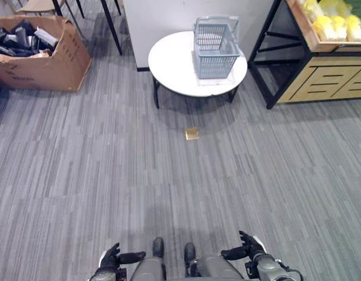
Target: Get the vegetables into the basket
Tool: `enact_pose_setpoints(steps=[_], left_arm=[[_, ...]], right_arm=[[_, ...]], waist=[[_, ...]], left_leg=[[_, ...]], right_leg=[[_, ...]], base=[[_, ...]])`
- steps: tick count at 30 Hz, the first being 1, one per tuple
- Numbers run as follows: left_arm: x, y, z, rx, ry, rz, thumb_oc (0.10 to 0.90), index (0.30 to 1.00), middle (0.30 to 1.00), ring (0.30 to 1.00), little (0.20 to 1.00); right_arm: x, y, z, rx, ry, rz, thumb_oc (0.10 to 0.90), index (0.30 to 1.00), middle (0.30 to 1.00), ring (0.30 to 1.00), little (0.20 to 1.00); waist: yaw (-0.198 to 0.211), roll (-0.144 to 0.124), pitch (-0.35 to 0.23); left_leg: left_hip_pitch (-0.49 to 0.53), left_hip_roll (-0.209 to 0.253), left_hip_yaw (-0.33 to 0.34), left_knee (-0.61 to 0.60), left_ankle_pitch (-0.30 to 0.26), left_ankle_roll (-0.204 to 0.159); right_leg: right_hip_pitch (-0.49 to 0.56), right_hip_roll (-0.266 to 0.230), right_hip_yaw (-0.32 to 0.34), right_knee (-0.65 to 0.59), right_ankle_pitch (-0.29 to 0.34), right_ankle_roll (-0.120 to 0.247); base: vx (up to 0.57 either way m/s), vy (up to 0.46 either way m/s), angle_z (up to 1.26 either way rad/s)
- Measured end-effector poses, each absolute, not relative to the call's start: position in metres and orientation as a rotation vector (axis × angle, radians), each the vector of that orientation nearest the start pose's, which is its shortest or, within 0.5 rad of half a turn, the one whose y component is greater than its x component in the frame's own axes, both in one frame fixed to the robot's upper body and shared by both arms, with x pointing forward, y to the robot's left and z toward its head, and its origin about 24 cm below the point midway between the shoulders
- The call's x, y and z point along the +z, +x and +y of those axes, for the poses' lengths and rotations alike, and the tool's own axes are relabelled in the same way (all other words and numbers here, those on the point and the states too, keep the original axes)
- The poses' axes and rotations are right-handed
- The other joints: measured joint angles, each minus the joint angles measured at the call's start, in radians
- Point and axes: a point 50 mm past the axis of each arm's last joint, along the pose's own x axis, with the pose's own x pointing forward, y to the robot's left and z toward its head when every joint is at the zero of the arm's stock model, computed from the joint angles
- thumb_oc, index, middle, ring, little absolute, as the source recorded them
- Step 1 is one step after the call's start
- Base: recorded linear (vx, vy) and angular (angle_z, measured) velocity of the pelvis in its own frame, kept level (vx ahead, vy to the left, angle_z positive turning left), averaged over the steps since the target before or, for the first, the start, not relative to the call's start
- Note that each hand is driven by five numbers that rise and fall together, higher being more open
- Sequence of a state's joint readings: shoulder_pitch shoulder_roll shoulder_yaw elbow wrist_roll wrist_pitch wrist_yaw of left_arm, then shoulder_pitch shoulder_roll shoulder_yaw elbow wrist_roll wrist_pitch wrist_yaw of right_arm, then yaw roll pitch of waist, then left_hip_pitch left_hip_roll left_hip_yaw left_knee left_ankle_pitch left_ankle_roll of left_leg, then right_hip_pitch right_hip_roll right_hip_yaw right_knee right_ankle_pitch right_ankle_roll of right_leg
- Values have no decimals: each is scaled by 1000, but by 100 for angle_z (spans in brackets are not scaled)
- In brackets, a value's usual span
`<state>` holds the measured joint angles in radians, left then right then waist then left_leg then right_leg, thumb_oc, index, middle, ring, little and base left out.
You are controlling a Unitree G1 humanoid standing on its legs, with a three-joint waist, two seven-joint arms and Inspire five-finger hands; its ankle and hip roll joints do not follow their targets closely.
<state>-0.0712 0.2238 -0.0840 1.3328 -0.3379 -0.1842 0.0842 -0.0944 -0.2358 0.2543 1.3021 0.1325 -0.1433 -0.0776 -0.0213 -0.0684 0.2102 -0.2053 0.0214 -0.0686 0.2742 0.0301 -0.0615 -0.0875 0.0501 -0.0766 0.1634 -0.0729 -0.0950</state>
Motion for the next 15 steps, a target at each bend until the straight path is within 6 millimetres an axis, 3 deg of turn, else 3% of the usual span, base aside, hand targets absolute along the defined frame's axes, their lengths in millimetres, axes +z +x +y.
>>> enact_pose_setpoints(steps=[2, 4, 6, 10, 12, 13, 15], left_arm=[[-151, 122, 237, 338, 26, 1015, 900, 1000, 1000, 1000, 1000], [-150, 128, 235, 331, 23, 1003, 900, 1000, 1000, 1000, 1000], [-148, 136, 234, 321, 22, 976, 900, 1000, 1000, 1000, 1000], [-146, 143, 230, 309, 4, 955, 900, 1000, 1000, 1000, 1000], [-151, 130, 232, 327, -6, 1034, 900, 1000, 1000, 1000, 1000], [-153, 124, 230, 312, 0, 1036, 900, 1000, 1000, 1000, 1000], [-152, 124, 230, 256, 36, 1000, 900, 1000, 1000, 1000, 1000]], right_arm=[[-152, 120, -239, -68, -358, 1086, 900, 1000, 1000, 1000, 1000], [-151, 121, -243, -77, -371, 1089, 900, 1000, 1000, 1000, 1000], [-150, 123, -244, -76, -383, 1089, 900, 1000, 1000, 1000, 1000], [-149, 130, -241, -47, -395, 1074, 900, 1000, 1000, 1000, 1000], [-147, 135, -238, -27, -394, 1038, 900, 1000, 1000, 1000, 1000], [-148, 128, -240, -33, -389, 1041, 900, 1000, 1000, 1000, 1000], [-157, 99, -238, -40, -347, 1118, 900, 1000, 1000, 1000, 1000]], waist=[[0, 8, 17], [-5, 11, 26], [20, 11, 36], [42, 23, 35], [28, 28, -6], [17, 32, -26], [22, -1, -54]], left_leg=[[-34, 1, -73, 24, -12, -18], [-52, 19, -64, -119, -3, -23], [-65, 34, -58, -295, 35, -34], [-63, 47, -72, -291, 101, -19], [-42, 43, -49, -278, 111, 2], [-37, 39, -32, -264, 151, 3], [7, -26, -21, -273, 125, 58]], right_leg=[[33, 0, 3, -49, 17, -6], [74, 0, 17, -124, 21, 27], [110, 6, 57, -192, 44, 43], [217, 3, 140, -248, 37, 57], [254, -16, 184, -246, 3, 84], [262, -20, 190, -223, -23, 107], [201, -82, 156, -42, -55, 140]], base=[[248, 109, 2], [375, 202, -2], [223, 124, -29], [269, 228, -68], [211, 257, -94], [167, 254, -43], [172, 334, 14]])
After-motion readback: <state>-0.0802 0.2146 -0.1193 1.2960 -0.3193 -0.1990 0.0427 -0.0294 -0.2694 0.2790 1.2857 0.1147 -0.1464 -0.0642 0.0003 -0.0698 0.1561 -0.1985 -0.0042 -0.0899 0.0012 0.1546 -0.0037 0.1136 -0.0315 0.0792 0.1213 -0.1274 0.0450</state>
